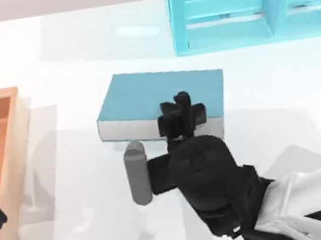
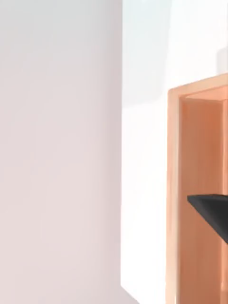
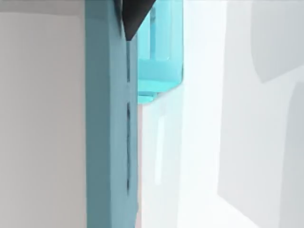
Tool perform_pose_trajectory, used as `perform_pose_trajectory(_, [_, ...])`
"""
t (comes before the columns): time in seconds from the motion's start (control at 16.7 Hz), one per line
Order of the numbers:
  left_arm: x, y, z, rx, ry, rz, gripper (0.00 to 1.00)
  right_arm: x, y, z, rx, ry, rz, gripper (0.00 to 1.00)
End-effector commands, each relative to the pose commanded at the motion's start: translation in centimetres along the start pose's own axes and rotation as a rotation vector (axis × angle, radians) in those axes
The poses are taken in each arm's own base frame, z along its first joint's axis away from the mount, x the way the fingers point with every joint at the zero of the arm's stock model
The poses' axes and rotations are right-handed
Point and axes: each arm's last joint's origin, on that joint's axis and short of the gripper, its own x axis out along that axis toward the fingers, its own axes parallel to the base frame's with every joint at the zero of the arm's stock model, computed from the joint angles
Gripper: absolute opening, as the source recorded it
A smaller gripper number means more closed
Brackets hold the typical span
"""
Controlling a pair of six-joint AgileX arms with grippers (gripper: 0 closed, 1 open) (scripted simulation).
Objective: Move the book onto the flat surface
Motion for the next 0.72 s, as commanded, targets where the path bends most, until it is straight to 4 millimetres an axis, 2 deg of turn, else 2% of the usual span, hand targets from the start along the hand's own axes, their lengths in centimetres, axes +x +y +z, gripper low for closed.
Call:
perform_pose_trajectory(0.48, [0.0, 0.0, 0.0, 0.000, 0.000, 0.000, 1.00, -0.2, 0.3, 0.1, 0.002, 0.001, -0.004, 0.00])
perform_pose_trajectory(0.72, [0.0, 0.0, 0.0, 0.000, 0.000, 0.000, 1.00, 0.3, 2.3, 0.0, 0.000, 0.000, 0.000, 0.00])
